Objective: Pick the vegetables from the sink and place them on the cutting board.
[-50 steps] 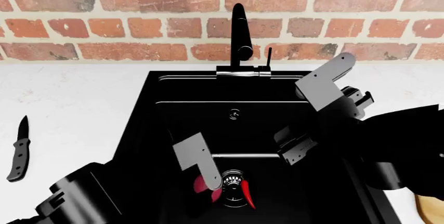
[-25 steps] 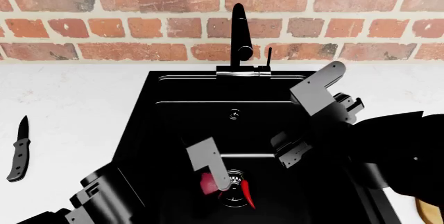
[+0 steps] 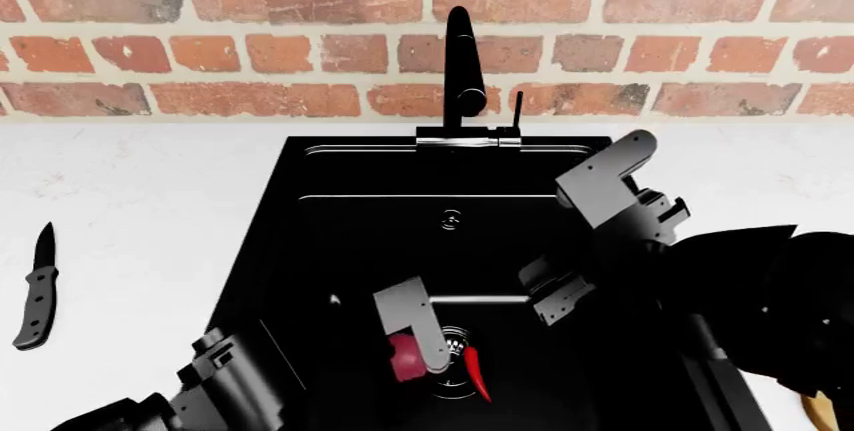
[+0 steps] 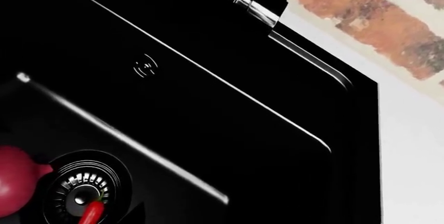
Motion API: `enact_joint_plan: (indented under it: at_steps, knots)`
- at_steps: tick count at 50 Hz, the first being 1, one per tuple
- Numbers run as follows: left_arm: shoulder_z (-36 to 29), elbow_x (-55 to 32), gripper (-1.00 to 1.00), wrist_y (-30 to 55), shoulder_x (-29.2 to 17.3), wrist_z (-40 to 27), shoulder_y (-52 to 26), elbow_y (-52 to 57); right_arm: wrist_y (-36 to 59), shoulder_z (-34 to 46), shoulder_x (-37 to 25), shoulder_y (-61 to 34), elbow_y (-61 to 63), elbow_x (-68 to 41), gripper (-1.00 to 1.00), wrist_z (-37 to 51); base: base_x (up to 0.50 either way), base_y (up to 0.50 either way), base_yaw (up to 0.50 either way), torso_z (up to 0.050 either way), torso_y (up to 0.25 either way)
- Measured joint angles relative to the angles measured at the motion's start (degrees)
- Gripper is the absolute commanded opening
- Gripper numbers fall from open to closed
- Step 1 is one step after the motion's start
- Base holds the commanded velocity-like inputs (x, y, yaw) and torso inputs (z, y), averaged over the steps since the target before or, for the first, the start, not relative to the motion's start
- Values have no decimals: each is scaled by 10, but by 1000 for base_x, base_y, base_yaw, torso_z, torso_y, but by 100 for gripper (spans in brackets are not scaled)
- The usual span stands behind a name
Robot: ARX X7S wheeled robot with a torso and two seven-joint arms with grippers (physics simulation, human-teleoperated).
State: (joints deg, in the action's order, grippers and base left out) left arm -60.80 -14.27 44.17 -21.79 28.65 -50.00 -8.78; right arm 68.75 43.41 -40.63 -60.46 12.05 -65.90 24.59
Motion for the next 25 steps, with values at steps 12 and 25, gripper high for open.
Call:
enact_joint_plan:
  at_steps: [12, 25]
  knots:
    - [-14, 10, 100, -47, 30, 14, -2, -90, -22, 13, 4, 5, -22, 22, 100, -23, 0, 0, 0, 0, 0]
    - [-22, 18, 100, -94, 61, 26, -7, -181, -43, 23, 7, 10, -44, 40, 100, -42, 0, 0, 0, 0, 0]
